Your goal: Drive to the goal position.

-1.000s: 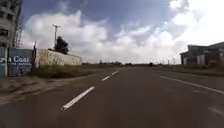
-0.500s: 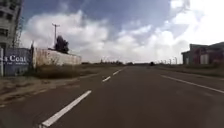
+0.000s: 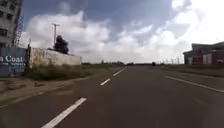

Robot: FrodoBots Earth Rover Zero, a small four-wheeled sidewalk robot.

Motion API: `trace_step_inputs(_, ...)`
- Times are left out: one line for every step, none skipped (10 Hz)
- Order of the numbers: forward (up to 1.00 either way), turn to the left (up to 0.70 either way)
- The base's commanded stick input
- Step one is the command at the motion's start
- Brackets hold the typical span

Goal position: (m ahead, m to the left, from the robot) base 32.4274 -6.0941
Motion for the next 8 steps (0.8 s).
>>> trace_step_inputs(1.0, 0.0)
trace_step_inputs(1.0, 0.0)
trace_step_inputs(1.0, 0.0)
trace_step_inputs(1.0, 0.0)
trace_step_inputs(1.0, 0.0)
trace_step_inputs(1.0, 0.0)
trace_step_inputs(1.0, 0.0)
trace_step_inputs(1.0, 0.0)
